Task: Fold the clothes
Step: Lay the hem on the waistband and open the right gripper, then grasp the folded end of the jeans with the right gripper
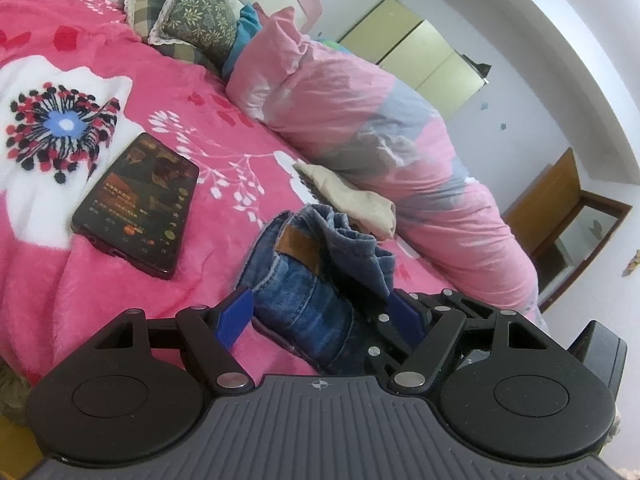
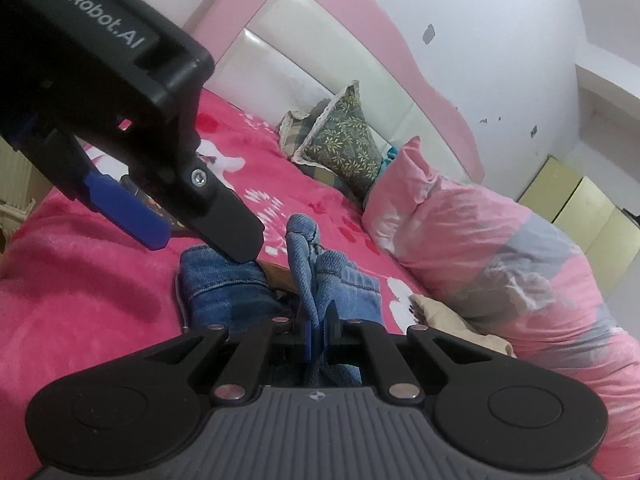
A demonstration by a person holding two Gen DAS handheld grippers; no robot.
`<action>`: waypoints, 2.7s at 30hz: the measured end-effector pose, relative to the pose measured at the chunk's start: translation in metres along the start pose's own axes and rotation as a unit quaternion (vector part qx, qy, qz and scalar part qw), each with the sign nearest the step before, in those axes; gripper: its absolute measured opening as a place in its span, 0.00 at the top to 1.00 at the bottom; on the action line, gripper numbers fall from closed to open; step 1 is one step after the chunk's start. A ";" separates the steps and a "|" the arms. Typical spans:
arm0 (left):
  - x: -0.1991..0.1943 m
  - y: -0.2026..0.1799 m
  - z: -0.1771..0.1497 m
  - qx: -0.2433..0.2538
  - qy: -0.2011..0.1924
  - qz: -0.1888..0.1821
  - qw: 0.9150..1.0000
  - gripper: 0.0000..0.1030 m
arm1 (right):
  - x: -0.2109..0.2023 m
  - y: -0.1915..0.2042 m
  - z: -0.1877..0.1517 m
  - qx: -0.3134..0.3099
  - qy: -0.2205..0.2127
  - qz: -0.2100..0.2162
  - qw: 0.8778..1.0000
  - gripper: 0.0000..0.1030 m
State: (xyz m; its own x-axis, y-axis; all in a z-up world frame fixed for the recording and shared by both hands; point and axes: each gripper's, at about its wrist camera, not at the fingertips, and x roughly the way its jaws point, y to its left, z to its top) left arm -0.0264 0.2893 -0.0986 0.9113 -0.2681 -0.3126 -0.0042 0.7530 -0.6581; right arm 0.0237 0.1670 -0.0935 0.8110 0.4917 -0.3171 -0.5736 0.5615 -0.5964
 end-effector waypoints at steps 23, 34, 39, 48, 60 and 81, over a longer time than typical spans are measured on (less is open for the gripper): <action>-0.003 0.001 0.004 -0.002 -0.006 0.002 1.000 0.27 | -0.020 0.013 0.003 0.019 -0.022 0.020 0.999 0.79; -0.001 -0.004 0.006 0.007 -0.011 0.003 1.000 0.27 | -0.055 -0.019 -0.002 0.130 -0.077 0.083 0.985 0.78; -0.003 -0.009 0.009 0.020 -0.023 0.011 0.999 0.31 | -0.057 -0.058 -0.008 0.235 -0.062 0.109 0.964 0.85; -0.003 -0.024 0.011 0.051 -0.035 -0.002 0.998 0.43 | -0.013 -0.088 -0.015 0.351 0.016 0.150 0.924 0.91; 0.006 -0.039 0.013 0.063 -0.039 -0.009 0.997 0.47 | -0.011 -0.113 -0.065 0.547 0.002 0.220 0.808 0.93; 0.081 -0.064 -0.012 0.151 0.024 0.045 0.987 0.48 | -0.247 -0.247 -0.288 0.724 0.075 -0.074 0.682 0.54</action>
State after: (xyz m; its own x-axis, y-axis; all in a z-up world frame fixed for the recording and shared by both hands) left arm 0.0426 0.2124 -0.0899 0.8924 -0.2146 -0.3970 0.0454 0.9180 -0.3941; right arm -0.0015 -0.2848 -0.0805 0.8120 0.3465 -0.4697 0.0907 0.7200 0.6880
